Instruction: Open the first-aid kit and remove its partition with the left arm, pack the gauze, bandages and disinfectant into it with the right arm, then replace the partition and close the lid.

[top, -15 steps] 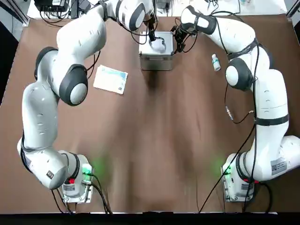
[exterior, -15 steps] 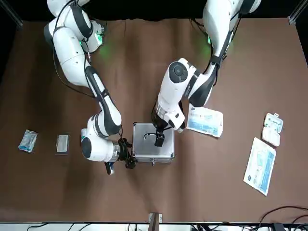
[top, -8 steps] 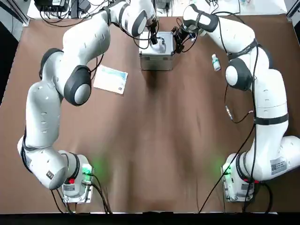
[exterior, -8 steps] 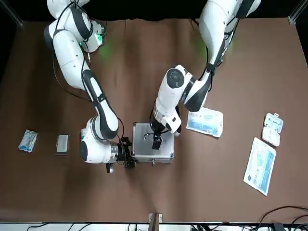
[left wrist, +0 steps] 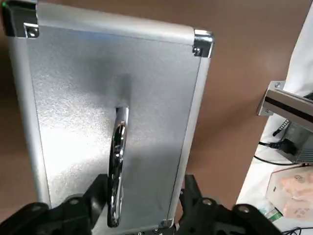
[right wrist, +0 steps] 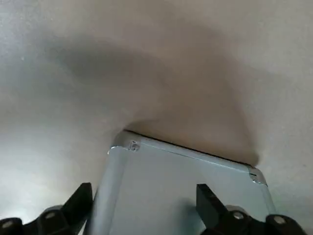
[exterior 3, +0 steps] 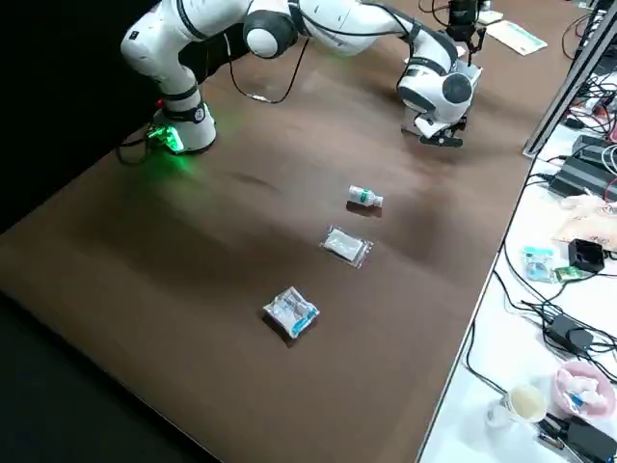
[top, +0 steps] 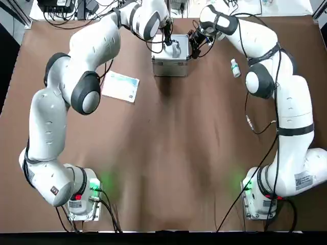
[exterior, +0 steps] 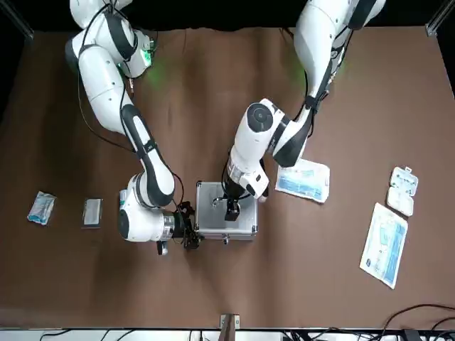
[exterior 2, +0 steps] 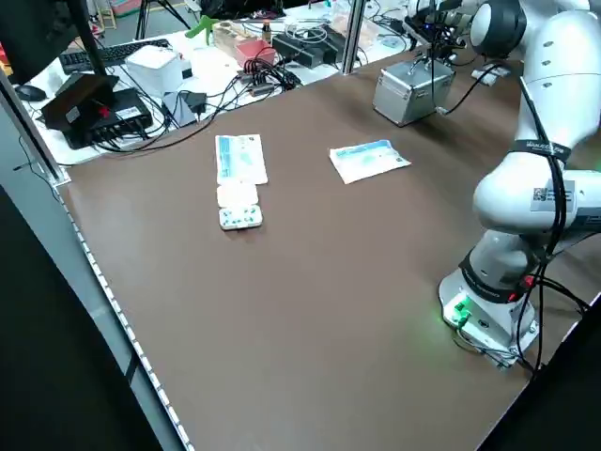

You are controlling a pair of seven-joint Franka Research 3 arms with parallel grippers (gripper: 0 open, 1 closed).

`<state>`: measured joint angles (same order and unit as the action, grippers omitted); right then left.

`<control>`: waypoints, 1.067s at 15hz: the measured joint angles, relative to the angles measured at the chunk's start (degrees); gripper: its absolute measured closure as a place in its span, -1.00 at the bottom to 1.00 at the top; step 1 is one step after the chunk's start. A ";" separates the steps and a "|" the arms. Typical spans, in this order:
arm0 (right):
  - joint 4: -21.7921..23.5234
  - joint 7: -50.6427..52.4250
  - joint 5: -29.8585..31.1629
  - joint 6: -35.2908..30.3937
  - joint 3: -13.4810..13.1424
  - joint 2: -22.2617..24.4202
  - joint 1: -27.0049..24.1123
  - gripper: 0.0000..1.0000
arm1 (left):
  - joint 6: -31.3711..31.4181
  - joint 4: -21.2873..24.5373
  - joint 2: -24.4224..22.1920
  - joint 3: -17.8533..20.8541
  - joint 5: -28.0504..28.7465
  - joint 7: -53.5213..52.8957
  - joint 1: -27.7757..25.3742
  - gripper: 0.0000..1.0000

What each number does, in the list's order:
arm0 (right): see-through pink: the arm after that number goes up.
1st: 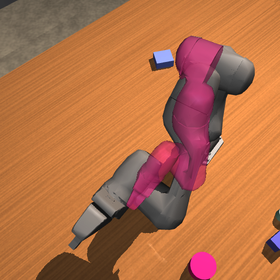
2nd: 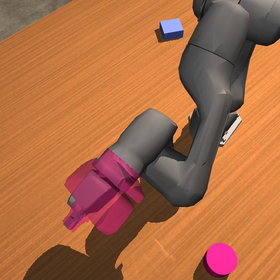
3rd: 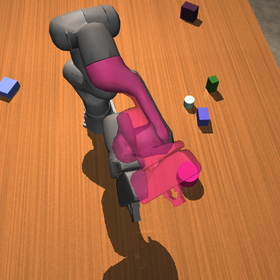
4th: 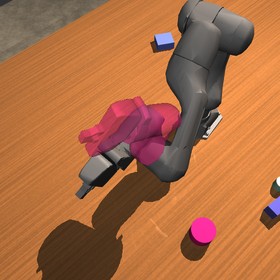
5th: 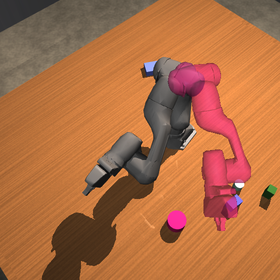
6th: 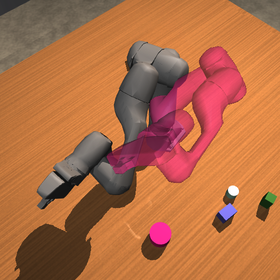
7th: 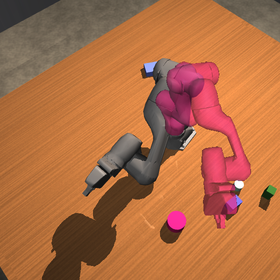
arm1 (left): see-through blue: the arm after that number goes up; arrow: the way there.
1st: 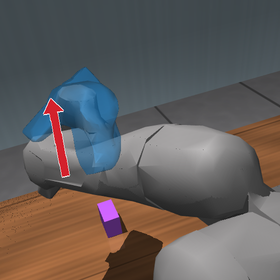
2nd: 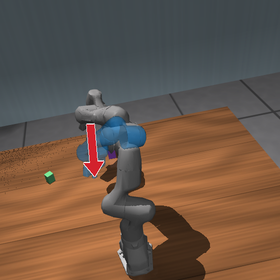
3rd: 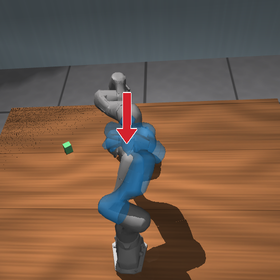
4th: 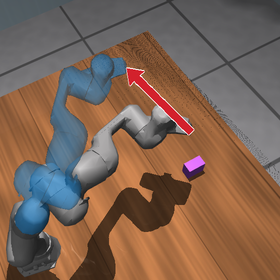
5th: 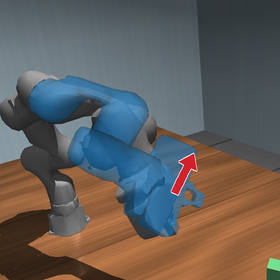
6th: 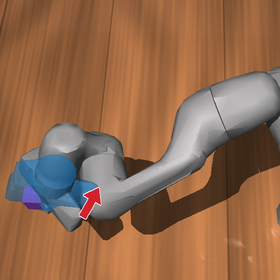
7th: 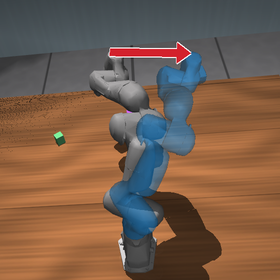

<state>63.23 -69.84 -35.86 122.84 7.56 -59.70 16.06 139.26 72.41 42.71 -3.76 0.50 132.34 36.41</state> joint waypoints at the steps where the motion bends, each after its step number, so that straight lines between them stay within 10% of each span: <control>1: -0.03 0.00 0.00 -0.01 -0.01 -0.02 0.00 -0.88 | 0.04 0.00 0.12 0.00 0.00 0.01 0.00 -0.35; 6: -0.33 -0.01 0.00 -0.23 -0.08 -0.14 0.00 -0.82 | 0.11 -0.06 0.34 0.00 0.00 0.08 0.02 -0.03; 10: -0.47 -0.01 0.00 -0.27 -0.13 -0.19 0.00 -0.80 | -0.05 -0.11 0.32 -0.01 0.04 -0.28 0.05 0.62; 16: -0.76 -0.01 0.00 -0.55 -0.18 -0.34 0.01 -0.80 | -0.36 -0.17 0.24 0.01 0.04 -0.92 0.11 0.64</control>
<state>62.47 -69.85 -35.87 122.28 7.37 -60.04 16.07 138.90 72.25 42.95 -3.75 0.55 131.42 36.53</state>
